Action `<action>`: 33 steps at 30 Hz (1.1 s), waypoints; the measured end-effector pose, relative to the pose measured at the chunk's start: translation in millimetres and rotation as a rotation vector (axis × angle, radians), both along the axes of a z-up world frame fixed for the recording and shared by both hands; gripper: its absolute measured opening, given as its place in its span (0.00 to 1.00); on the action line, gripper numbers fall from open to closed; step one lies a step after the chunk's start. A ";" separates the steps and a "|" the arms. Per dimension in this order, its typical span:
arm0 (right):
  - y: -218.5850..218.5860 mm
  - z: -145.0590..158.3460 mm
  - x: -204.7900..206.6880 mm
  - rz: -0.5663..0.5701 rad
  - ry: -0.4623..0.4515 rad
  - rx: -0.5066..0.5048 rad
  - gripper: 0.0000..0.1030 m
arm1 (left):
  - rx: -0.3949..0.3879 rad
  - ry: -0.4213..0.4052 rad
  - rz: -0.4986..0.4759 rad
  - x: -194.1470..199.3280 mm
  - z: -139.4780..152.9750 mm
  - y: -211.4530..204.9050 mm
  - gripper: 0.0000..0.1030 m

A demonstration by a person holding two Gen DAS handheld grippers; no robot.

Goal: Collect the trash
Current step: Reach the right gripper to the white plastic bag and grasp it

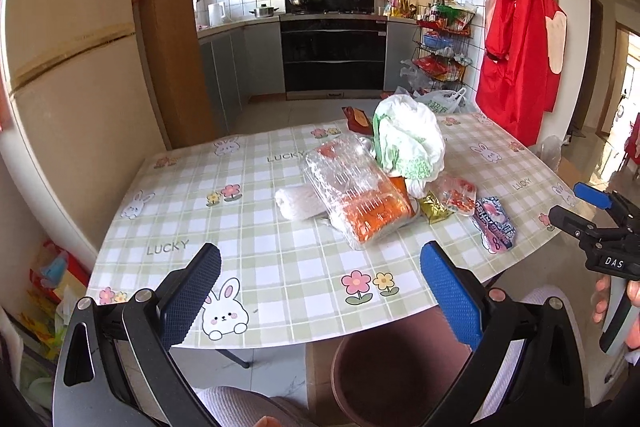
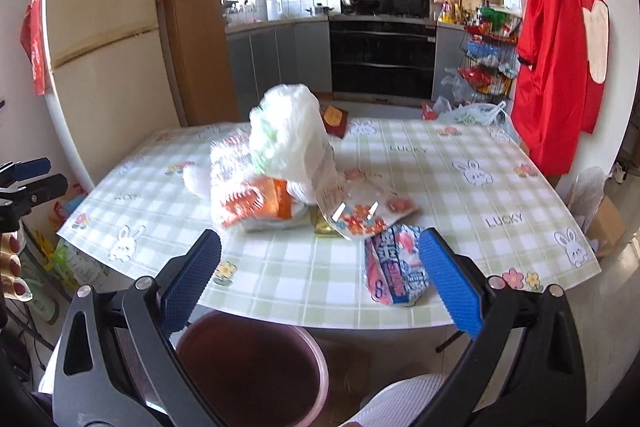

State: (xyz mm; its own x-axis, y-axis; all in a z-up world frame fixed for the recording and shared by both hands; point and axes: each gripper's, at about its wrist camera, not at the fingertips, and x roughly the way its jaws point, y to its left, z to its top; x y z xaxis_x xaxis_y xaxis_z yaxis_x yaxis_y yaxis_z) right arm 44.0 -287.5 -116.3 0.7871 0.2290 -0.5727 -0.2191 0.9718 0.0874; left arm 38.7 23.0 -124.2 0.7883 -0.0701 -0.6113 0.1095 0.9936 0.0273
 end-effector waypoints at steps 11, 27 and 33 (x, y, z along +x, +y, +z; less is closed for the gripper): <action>-26.1 -37.5 48.0 -0.050 0.075 0.022 0.95 | -0.077 0.061 -0.012 47.2 -42.3 4.1 0.95; 93.9 -29.1 161.3 0.176 -0.073 -0.118 0.95 | -0.145 0.109 0.146 96.8 -56.0 36.4 0.95; 117.5 -47.0 207.5 0.149 0.001 -0.154 0.94 | -0.140 0.106 0.165 97.8 -56.8 44.6 0.95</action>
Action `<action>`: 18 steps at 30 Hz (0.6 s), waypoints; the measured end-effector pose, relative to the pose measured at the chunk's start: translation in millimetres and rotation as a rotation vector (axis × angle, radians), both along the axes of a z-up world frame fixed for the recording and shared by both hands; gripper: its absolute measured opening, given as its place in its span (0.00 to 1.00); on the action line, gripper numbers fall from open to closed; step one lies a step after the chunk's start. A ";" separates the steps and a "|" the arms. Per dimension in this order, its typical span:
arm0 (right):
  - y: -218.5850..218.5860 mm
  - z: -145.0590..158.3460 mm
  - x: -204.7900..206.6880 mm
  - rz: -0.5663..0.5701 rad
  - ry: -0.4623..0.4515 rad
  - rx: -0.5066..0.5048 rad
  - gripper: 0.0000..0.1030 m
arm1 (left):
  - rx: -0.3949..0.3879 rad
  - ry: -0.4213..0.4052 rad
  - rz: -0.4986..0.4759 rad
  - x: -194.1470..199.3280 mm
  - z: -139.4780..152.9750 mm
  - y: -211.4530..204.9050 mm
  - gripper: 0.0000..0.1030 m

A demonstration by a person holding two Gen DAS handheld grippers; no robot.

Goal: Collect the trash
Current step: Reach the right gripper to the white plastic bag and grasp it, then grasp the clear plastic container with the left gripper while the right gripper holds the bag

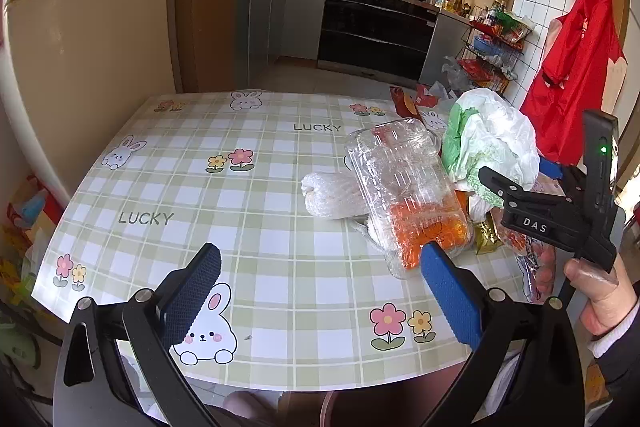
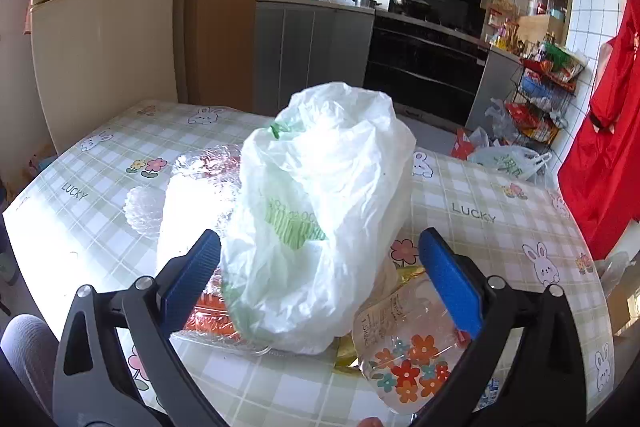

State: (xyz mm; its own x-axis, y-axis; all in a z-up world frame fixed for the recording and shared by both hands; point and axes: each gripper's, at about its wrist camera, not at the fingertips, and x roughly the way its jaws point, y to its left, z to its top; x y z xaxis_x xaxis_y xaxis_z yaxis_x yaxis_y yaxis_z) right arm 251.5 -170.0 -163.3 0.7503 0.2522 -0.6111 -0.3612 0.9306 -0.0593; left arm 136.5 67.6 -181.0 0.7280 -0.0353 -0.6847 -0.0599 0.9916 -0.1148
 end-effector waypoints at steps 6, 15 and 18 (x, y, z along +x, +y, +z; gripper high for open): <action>-16.8 5.0 10.1 -0.025 0.059 0.076 0.50 | -0.019 0.000 -0.023 1.7 -1.3 1.7 0.95; -54.2 47.1 -20.3 -0.047 -0.079 0.215 0.28 | -0.022 -0.027 -0.087 -3.1 2.5 -15.0 0.95; -66.7 62.0 -36.3 -0.072 -0.133 0.254 0.28 | -0.023 -0.032 -0.106 -5.9 3.6 -20.1 0.95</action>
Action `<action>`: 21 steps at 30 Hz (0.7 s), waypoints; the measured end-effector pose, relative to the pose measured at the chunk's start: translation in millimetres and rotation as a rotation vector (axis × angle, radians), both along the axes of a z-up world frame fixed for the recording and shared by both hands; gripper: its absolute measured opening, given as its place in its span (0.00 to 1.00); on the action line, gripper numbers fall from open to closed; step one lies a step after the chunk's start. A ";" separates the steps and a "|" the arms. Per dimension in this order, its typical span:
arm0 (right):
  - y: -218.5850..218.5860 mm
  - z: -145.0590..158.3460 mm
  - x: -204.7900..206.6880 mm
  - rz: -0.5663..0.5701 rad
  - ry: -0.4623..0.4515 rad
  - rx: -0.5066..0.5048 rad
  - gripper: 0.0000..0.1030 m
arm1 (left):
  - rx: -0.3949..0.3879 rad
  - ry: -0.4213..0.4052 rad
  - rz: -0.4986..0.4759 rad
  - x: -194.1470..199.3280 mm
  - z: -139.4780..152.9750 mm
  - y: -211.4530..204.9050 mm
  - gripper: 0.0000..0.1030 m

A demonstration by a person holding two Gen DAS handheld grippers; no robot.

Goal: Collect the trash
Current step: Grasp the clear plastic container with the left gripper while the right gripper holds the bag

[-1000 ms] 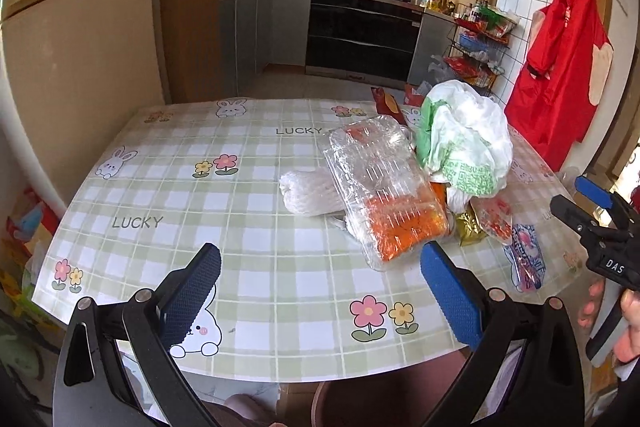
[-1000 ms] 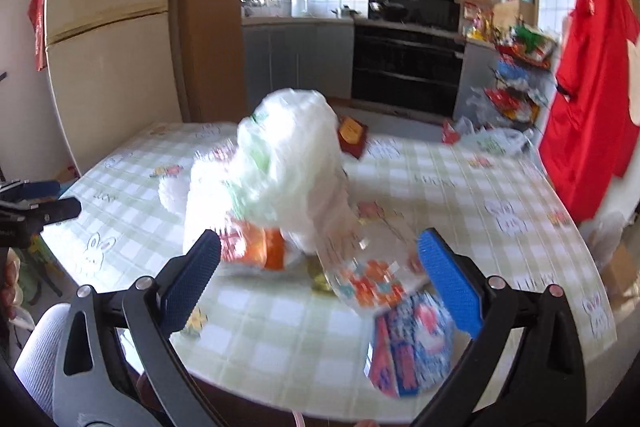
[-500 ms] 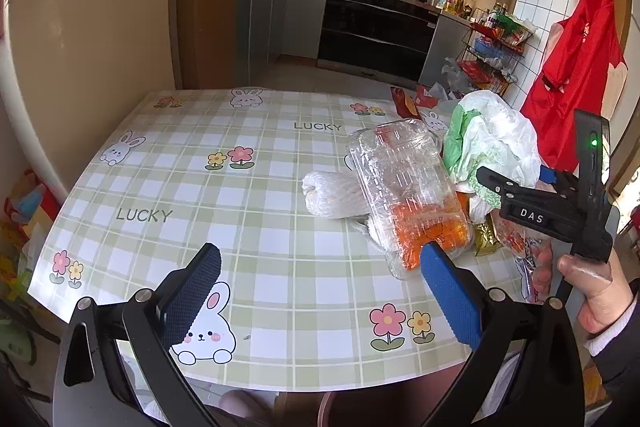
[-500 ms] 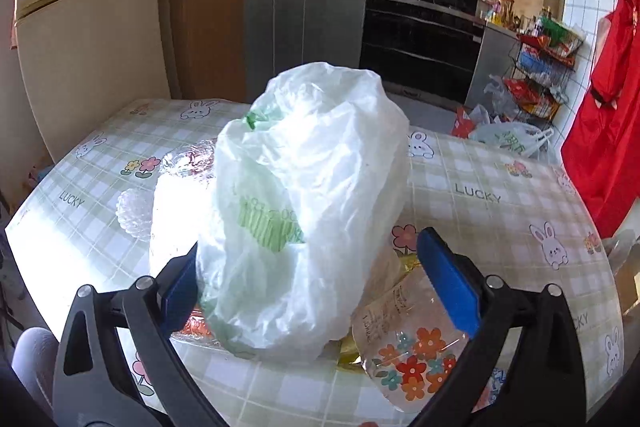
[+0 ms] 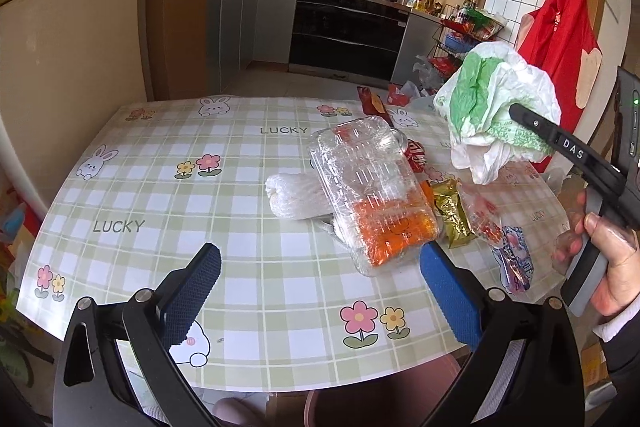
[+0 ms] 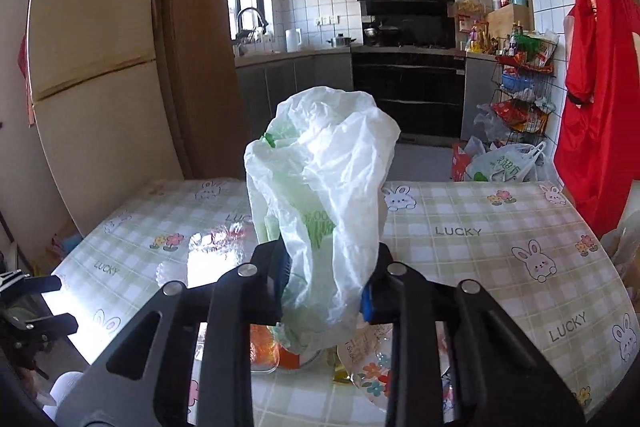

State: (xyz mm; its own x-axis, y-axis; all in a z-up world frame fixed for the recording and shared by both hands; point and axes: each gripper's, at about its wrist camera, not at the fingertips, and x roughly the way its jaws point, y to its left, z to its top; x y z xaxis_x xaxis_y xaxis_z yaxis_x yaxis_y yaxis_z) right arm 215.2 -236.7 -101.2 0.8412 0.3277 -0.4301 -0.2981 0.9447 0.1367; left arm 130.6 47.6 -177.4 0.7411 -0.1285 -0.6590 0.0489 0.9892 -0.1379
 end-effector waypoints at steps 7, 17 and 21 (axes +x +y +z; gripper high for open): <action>-39.6 15.3 -45.3 -0.050 -0.038 0.088 0.28 | -0.016 -0.005 -0.023 -4.9 0.1 -3.2 0.94; -67.6 -26.6 -85.2 -0.101 0.065 0.113 0.28 | -0.172 0.064 -0.073 19.4 -24.6 -22.3 0.80; -66.0 -32.1 -84.4 -0.096 0.073 0.117 0.28 | -0.228 0.106 -0.079 47.1 -40.7 -17.3 0.62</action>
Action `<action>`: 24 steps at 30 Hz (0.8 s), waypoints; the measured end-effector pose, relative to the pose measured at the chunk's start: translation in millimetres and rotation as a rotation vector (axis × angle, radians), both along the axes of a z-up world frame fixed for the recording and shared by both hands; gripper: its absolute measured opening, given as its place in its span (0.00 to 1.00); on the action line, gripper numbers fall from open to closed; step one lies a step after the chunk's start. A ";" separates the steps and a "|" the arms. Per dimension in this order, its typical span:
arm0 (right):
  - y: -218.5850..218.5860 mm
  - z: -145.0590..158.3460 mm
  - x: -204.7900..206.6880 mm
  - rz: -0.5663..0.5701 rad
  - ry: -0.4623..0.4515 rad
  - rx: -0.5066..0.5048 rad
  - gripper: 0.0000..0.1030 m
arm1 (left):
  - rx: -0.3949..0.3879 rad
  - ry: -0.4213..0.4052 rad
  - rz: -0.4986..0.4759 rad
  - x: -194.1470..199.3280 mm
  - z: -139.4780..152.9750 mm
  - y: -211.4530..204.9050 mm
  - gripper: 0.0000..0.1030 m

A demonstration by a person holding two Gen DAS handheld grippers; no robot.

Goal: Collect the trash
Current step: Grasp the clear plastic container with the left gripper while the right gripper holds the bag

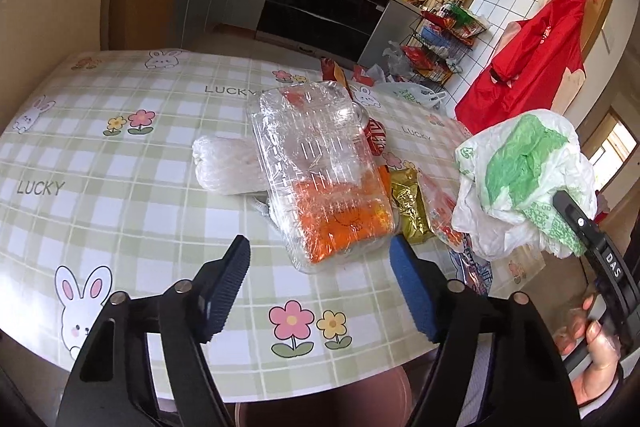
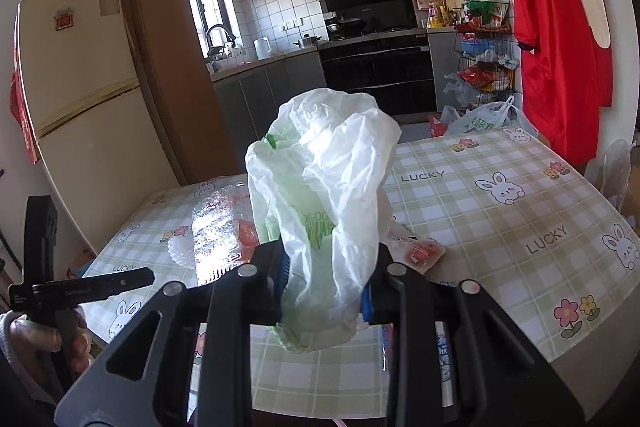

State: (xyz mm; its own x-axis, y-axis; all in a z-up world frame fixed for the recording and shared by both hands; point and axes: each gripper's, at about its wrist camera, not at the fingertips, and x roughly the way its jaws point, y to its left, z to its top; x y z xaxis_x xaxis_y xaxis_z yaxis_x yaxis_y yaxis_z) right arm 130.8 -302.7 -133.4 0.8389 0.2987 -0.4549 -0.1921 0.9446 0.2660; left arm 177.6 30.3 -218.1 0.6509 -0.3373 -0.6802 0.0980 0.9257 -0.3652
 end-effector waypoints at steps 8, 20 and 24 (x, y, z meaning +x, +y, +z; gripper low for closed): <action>8.0 0.4 4.3 0.019 0.012 -0.008 0.28 | -0.180 0.088 -0.016 64.3 -36.6 19.3 0.55; 16.0 -0.1 19.7 0.020 0.037 -0.082 0.28 | -0.333 0.147 -0.036 108.6 -72.7 27.6 0.56; 23.7 -1.3 24.6 0.029 0.041 -0.086 0.28 | -0.378 0.140 -0.056 110.4 -75.4 30.8 0.57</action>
State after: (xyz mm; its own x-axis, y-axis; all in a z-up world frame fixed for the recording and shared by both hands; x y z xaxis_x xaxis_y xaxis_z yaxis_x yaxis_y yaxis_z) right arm 155.4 -279.1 -134.7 0.8104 0.2811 -0.5140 -0.2102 0.9585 0.1927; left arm 288.0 61.1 -293.5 0.5340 -0.6131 -0.5822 0.0696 0.7181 -0.6925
